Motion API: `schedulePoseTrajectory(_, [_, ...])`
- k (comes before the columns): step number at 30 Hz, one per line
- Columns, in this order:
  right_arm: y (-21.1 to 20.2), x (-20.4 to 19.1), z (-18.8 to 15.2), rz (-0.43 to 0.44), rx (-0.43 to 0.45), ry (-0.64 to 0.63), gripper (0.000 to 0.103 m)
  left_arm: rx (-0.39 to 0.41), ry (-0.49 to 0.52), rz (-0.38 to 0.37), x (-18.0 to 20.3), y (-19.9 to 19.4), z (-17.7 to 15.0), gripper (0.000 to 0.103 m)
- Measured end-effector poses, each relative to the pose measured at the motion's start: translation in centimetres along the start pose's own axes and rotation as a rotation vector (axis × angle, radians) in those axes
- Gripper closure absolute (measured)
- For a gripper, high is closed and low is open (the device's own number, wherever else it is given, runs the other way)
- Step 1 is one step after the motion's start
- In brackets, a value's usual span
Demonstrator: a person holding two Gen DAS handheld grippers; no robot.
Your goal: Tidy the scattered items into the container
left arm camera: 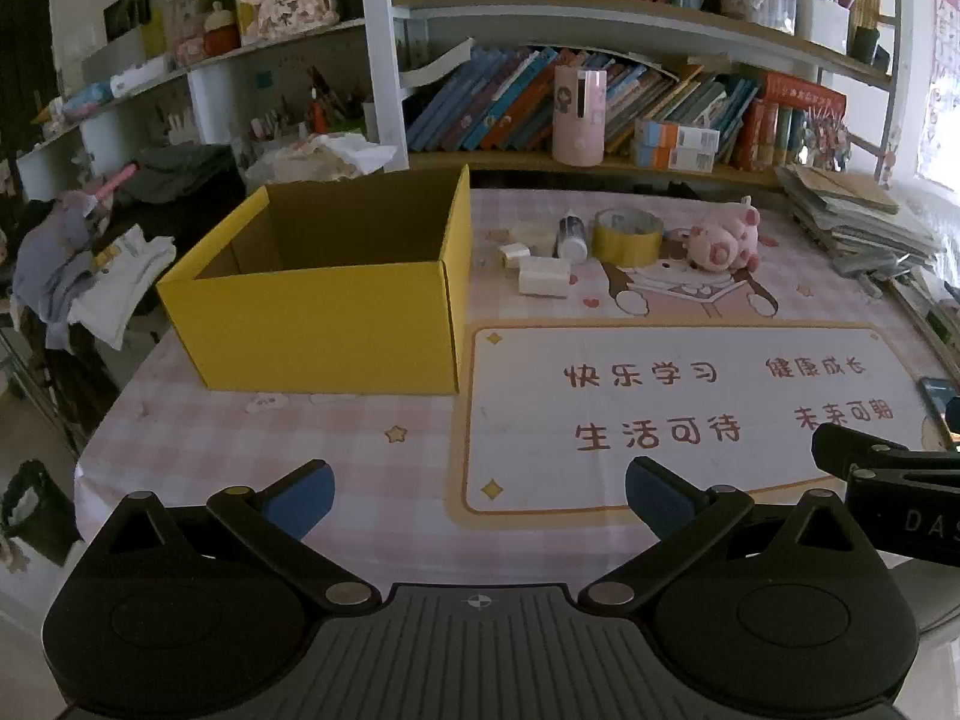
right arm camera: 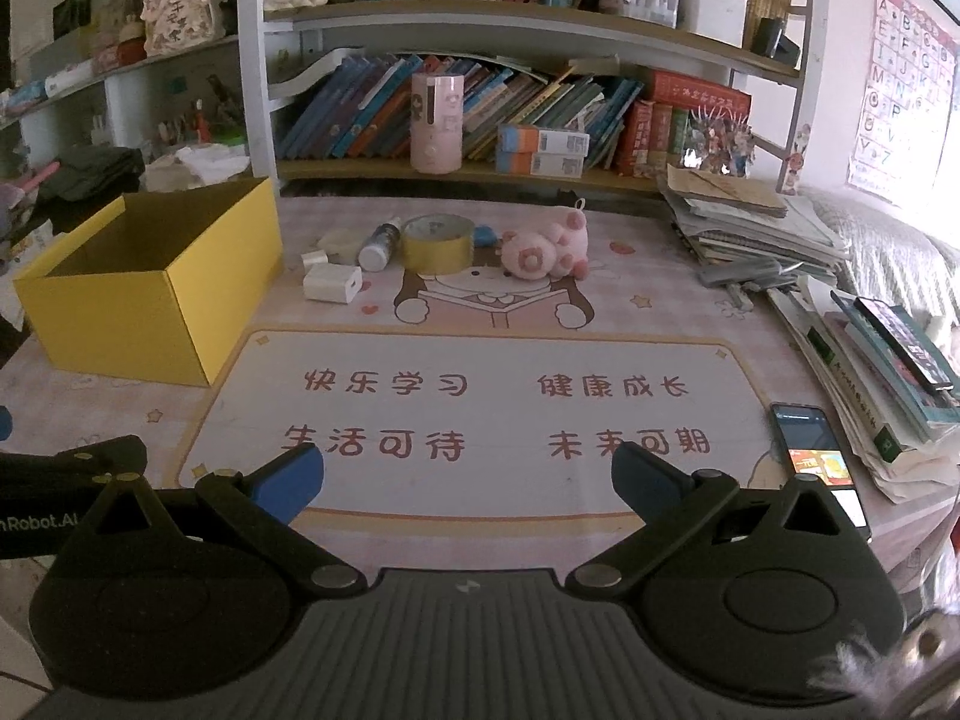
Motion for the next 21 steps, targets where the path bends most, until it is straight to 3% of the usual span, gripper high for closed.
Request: schedulePoseTrajectory(21, [-0.69,-0.21,-0.23,0.001,0.007,0.000,0.000,0.005,-0.001,-0.001,-0.03,-0.32,-0.14,0.000])
Point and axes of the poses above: each gripper's, at about its wrist camera, not at the fingertips, and y roughly the way its jaws point, x to its right, z to its top, the point moved 5 cm from there along y, roughly the way its jaws point, and after that the axes turned 15 degrees about -z, right-handed, at the moved point
